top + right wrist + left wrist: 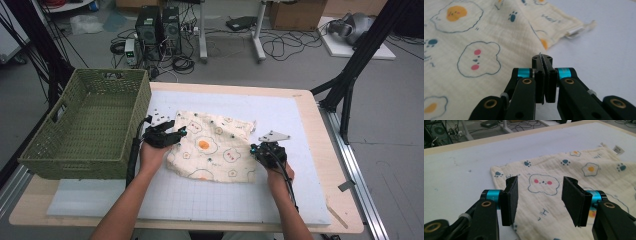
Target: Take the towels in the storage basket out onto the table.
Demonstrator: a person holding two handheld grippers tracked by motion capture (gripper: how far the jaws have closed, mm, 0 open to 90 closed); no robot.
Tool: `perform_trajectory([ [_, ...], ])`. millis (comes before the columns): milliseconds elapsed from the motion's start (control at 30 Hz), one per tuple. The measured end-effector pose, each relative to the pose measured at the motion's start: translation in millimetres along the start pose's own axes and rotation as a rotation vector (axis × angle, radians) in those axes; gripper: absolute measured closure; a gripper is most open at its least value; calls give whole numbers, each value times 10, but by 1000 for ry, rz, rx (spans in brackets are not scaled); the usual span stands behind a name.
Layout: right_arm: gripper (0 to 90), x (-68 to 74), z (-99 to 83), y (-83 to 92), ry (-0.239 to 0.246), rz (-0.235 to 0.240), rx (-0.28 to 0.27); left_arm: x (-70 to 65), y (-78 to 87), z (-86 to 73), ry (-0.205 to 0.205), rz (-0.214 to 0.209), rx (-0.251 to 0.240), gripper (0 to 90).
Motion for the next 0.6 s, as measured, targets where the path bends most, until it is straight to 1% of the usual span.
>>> perform_trajectory([
  [100, 893, -129, 2, 12, -32, -27, 3, -41, 16, -11, -18, -23, 13, 474],
  [133, 893, -160, 0, 9, -38, -29, 4, -55, 21, -21, -28, -28, 25, 474],
  [167, 893, -179, -8, 5, -50, -28, 5, -72, 27, -30, -35, -38, 35, 473],
  [200, 892, -186, -16, -5, -56, -15, 7, -91, 34, -40, -36, -52, 43, 471],
  [233, 888, -176, -24, -4, -53, -10, 11, -109, 44, -50, -41, -59, 49, 468],
  [267, 871, -162, -22, 12, -51, -3, 4, -132, 60, -62, -43, -60, 33, 465],
  [300, 830, -156, -11, 39, -44, 0, -16, -149, 77, -86, -46, -60, 26, 469],
  [333, 791, -148, 0, 74, -46, 7, -35, -169, 84, -119, -39, -66, 30, 466],
  [367, 753, -146, 6, 109, -50, 8, -50, -181, 91, -163, -42, -73, 42, 463],
  [433, 708, -144, -5, 169, -41, 16, -61, -216, 110, -248, -36, -87, 57, 462],
  [467, 687, -150, -19, 198, -33, 8, -65, -226, 126, -285, -39, -92, 66, 461],
  [500, 668, -154, -36, 227, -32, 9, -73, -243, 143, -319, -40, -96, 74, 456],
  [533, 655, -166, -57, 256, -34, 9, -81, -263, 156, -351, -48, -102, 99, 449],
  [567, 650, -179, -80, 285, -36, 10, -86, -285, 170, -379, -55, -106, 111, 435],
  [600, 640, -192, -107, 310, -37, 6, -87, -308, 190, -408, -55, -113, 111, 430],
])
Point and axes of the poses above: each handheld gripper's, and its own axes: y roughly backward along the jaws, z roughly out of its top, x roughly to its left, the point moved 6 cm from there along -y, roughly forward along the jaws, and after that the axes turned 12 degrees about x, right-handed, at the moved point
